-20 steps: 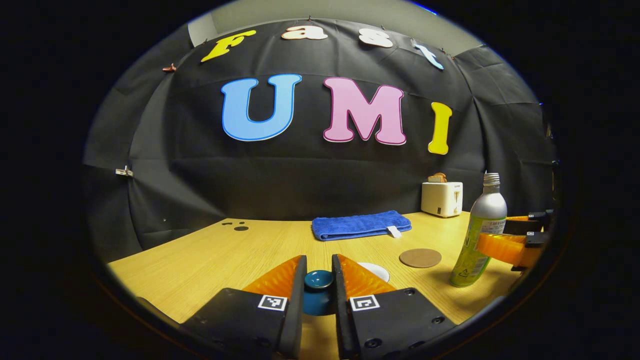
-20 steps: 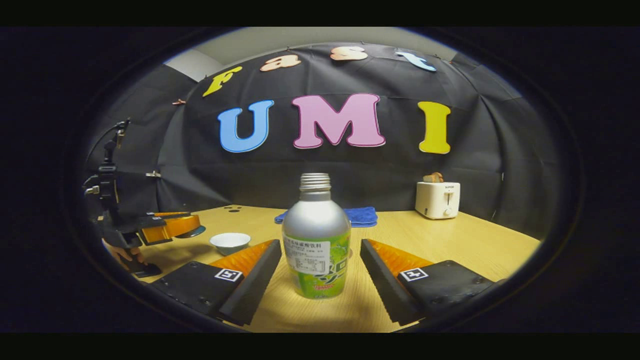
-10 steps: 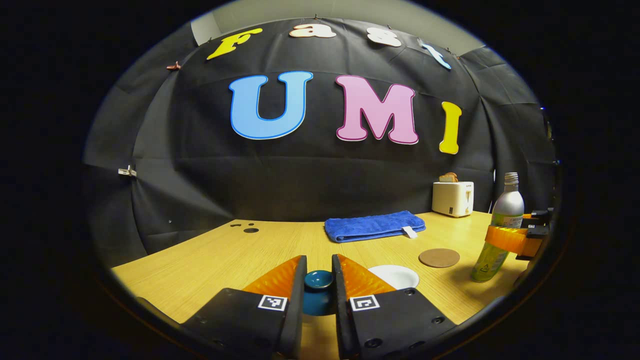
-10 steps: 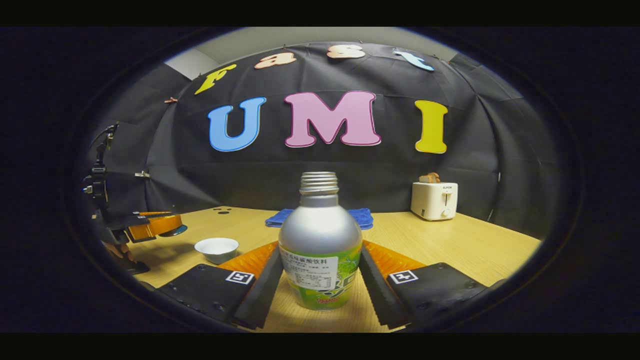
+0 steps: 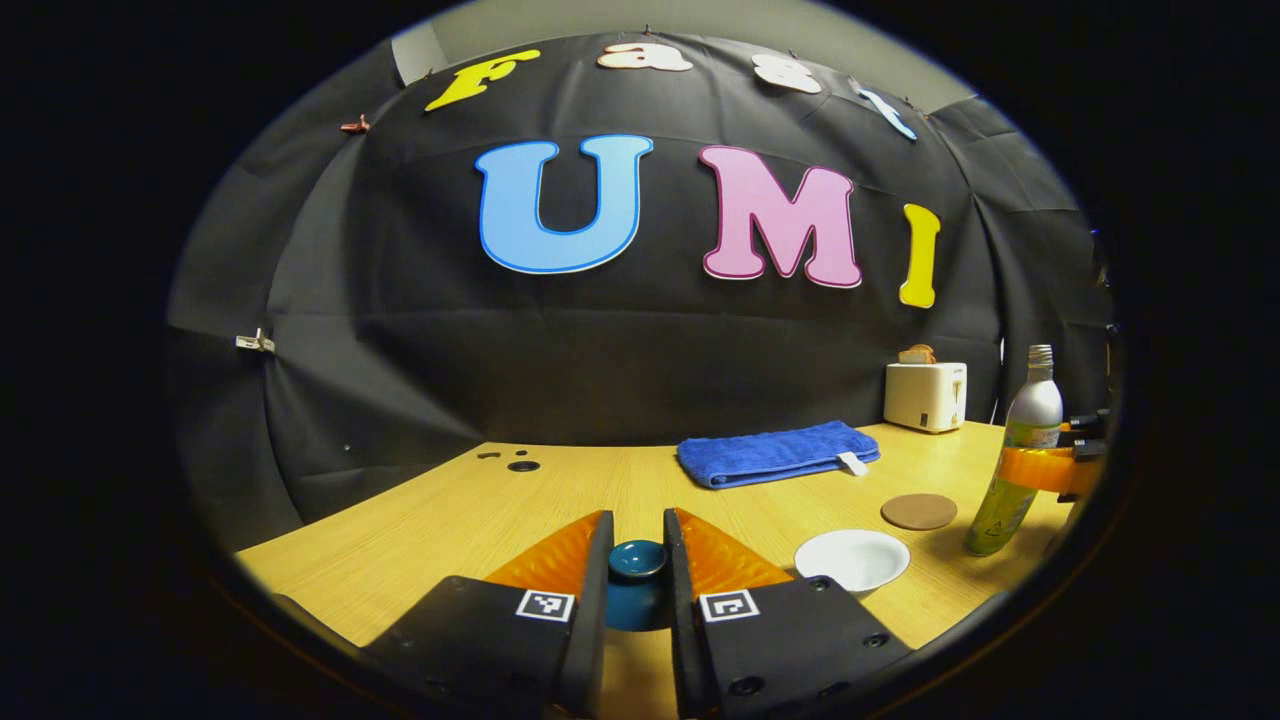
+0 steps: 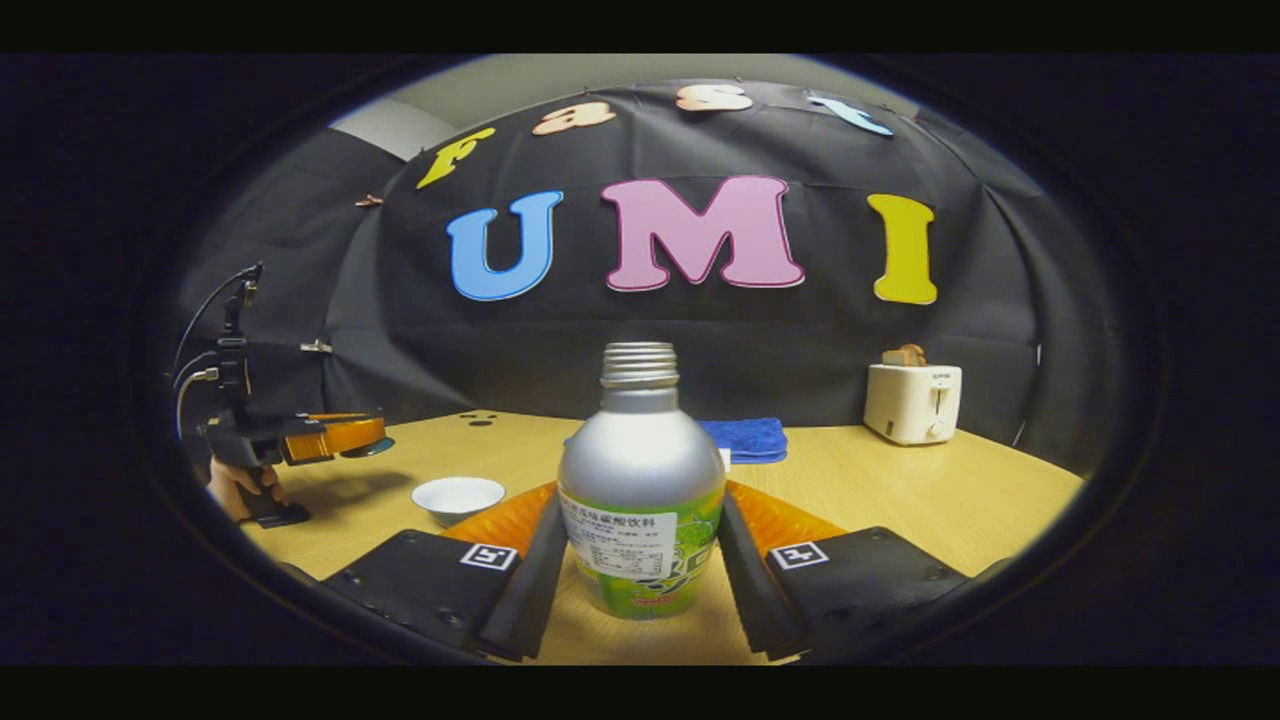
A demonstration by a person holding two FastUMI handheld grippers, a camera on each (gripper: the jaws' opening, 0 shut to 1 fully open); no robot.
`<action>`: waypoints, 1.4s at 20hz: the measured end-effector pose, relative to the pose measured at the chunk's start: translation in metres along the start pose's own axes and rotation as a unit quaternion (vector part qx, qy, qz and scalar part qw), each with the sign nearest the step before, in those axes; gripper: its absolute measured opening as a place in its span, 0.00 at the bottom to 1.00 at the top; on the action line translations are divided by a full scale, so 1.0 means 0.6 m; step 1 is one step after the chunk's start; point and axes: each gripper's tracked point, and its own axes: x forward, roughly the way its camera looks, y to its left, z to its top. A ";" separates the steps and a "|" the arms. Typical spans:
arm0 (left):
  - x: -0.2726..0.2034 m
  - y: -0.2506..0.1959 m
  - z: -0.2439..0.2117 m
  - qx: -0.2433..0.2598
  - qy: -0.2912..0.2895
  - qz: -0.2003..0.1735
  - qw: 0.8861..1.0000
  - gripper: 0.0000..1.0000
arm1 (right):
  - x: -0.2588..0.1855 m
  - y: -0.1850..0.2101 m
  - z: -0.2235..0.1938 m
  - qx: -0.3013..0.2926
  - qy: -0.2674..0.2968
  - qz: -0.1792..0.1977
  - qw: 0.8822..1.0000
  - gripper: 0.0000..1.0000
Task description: Open the teacup lid with one hand, grasp the water bottle and pour water into the teacup with the other hand; after pouring, place the water bottle on the coaster and then close the teacup lid.
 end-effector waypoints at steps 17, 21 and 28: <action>0.006 0.045 0.000 0.001 -0.001 -0.014 1.000 0.31 | 0.096 0.051 0.028 -0.576 -0.031 0.054 0.815 0.74; 0.005 0.077 -0.002 0.000 0.000 -0.001 1.000 0.31 | 0.112 0.062 0.010 -0.617 -0.030 0.068 0.783 0.74; 0.005 0.076 -0.004 0.000 0.000 -0.004 1.000 0.31 | 0.138 0.105 -0.014 -0.700 -0.051 0.092 0.706 0.74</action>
